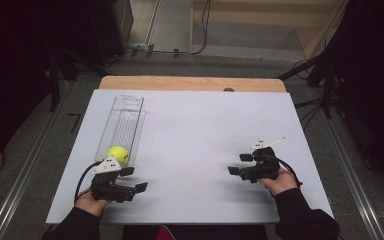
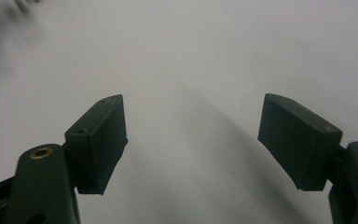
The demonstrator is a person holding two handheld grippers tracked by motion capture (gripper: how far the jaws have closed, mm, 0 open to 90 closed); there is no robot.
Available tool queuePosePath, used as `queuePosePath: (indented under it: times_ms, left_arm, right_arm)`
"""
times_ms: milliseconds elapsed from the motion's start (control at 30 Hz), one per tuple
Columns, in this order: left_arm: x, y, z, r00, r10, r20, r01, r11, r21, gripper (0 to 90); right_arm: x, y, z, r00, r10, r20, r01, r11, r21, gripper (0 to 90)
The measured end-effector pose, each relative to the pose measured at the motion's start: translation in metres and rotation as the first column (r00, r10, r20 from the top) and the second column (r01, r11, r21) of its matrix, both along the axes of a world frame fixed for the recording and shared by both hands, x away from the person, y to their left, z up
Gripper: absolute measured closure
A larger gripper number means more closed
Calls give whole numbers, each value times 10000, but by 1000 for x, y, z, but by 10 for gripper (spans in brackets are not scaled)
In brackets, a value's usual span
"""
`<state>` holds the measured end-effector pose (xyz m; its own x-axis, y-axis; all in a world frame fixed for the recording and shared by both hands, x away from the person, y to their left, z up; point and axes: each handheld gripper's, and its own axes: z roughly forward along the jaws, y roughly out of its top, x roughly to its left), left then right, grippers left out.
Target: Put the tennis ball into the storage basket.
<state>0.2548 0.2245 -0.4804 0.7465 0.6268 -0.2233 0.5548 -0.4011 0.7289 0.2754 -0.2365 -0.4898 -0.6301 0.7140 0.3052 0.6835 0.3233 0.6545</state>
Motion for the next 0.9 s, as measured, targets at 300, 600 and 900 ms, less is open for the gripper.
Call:
queuePosePath:
  times_ms: [300,600,900]
  left_arm:
    - [0,0,0,10000,-1,8,1,10000,-11,208]
    - [1,0,-1,10000,8,-16,-8,10000,9,208]
    - [0,0,-1,10000,-17,-11,17,10000,-4,208]
  right_arm:
    - [-13,-6,-6,10000,-24,-42,23,9998,-204,217]
    - [-24,-19,-8,9996,-290,-54,290,9995,-106,216]
    - [-27,-24,-9,9992,-408,-45,407,9992,-60,216]
